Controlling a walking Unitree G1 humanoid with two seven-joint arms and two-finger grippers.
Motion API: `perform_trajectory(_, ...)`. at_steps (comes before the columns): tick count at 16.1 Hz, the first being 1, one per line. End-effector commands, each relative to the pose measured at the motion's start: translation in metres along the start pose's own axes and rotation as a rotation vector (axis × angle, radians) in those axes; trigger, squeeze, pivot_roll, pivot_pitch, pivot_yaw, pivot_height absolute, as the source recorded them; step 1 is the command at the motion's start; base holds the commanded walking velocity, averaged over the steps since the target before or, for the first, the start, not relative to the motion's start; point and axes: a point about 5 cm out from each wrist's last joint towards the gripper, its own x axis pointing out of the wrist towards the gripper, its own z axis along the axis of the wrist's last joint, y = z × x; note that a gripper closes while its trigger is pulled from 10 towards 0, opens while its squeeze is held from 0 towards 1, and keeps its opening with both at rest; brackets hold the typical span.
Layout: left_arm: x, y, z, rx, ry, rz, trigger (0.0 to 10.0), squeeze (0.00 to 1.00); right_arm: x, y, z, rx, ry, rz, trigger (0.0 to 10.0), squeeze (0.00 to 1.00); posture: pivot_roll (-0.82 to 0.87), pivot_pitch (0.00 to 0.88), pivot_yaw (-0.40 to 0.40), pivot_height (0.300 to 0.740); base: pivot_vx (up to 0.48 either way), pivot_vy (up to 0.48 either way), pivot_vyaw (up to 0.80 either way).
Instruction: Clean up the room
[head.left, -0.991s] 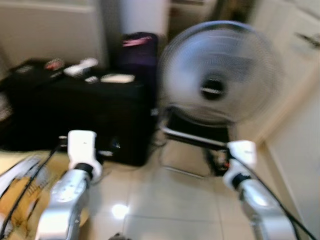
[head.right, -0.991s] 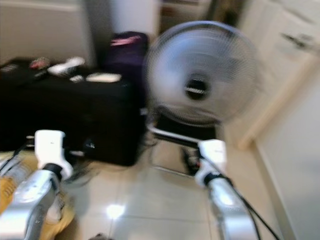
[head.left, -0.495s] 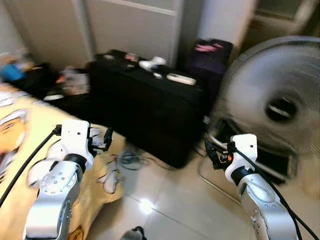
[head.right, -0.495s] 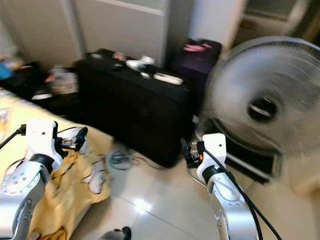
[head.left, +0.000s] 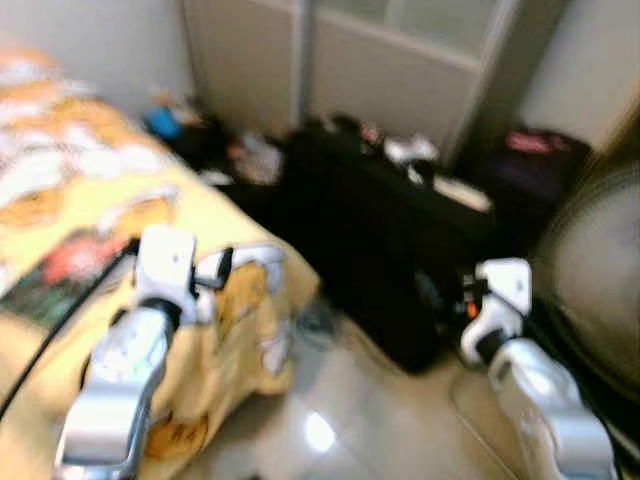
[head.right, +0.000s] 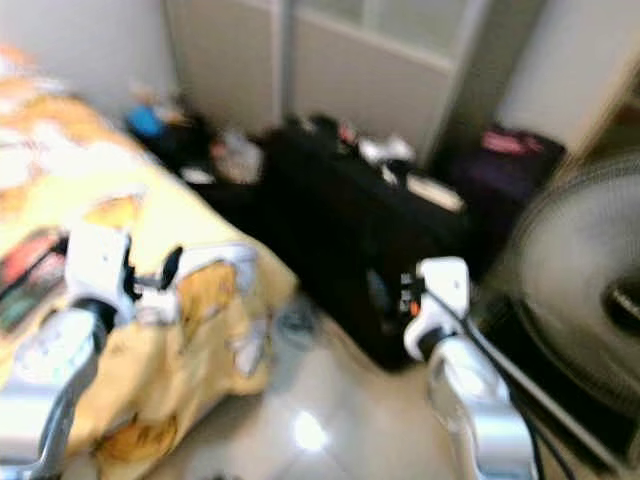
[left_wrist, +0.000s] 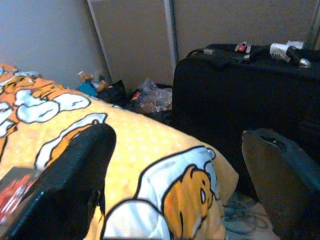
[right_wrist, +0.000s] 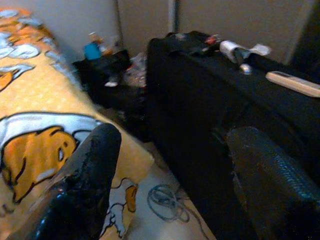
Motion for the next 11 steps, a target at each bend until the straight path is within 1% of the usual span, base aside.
perform_trajectory(1, 0.000, -0.003, 0.001, -0.019, -0.010, -0.036, 10.0, 0.00, 0.000, 0.002, -0.006, 0.021, 0.011, 0.000, 10.0, 0.00, 0.00, 0.000, -0.046, 0.740, 0.000, 0.000, 0.79)
perform_trajectory(2, -0.001, -0.002, -0.001, -0.049, -0.018, -0.018, 10.0, 0.00, -0.001, 0.006, -0.009, 0.026, 0.015, 0.012, 10.0, 0.00, -0.01, 0.000, -0.042, 0.740, 0.000, 0.000, 0.79)
perform_trajectory(3, -0.002, -0.002, -0.005, -0.045, -0.011, 0.018, 10.0, 0.00, -0.001, 0.008, -0.008, 0.024, 0.010, 0.018, 10.0, 0.00, -0.02, 0.000, -0.035, 0.740, 0.000, 0.000, 0.79)
perform_trajectory(4, -0.002, -0.004, -0.008, -0.024, -0.009, 0.021, 10.0, 0.00, -0.001, 0.006, -0.010, 0.027, 0.009, 0.001, 10.0, 0.00, -0.02, 0.000, -0.032, 0.740, 0.000, 0.000, 0.80)
perform_trajectory(5, -0.003, -0.007, -0.010, -0.044, -0.002, 0.011, 10.0, 0.00, -0.002, 0.002, -0.015, 0.022, 0.018, -0.023, 10.0, 0.00, -0.02, 0.000, -0.034, 0.740, 0.000, 0.000, 0.80)
perform_trajectory(6, -0.003, -0.007, -0.011, -0.051, 0.008, 0.021, 10.0, 0.00, -0.004, 0.001, -0.016, 0.021, 0.019, -0.027, 10.0, 0.00, -0.03, 0.000, -0.029, 0.740, 0.000, 0.000, 0.80)
perform_trajectory(7, -0.003, -0.003, -0.012, -0.069, 0.012, 0.047, 10.0, 0.00, -0.005, -0.005, -0.017, 0.018, 0.014, -0.062, 10.0, 0.00, -0.02, 0.000, -0.027, 0.740, 0.000, 0.251, 0.80)
perform_trajectory(8, -0.003, -0.002, -0.012, -0.070, 0.012, 0.048, 10.0, 0.00, -0.005, -0.006, -0.018, 0.053, 0.013, -0.079, 10.0, 0.00, -0.02, 0.000, -0.024, 0.740, 0.000, 0.266, 0.41)
perform_trajectory(9, -0.003, 0.002, -0.012, -0.060, 0.014, 0.051, 10.0, 0.00, -0.004, -0.002, -0.017, 0.115, 0.002, -0.088, 10.0, 0.00, -0.06, 0.000, -0.002, 0.740, 0.000, 0.277, 0.00)
perform_trajectory(10, -0.001, 0.004, -0.010, -0.053, 0.010, 0.050, 10.0, 0.00, -0.003, 0.007, -0.014, 0.122, -0.006, -0.049, 10.0, 0.00, -0.08, 0.000, -0.002, 0.740, 0.000, 0.274, 0.00)
perform_trajectory(11, 0.001, 0.004, -0.007, -0.050, 0.004, 0.047, 10.0, 0.00, -0.002, 0.011, -0.011, 0.110, -0.009, -0.006, 10.0, 0.00, -0.09, 0.000, 0.003, 0.740, 0.000, 0.274, 0.00)
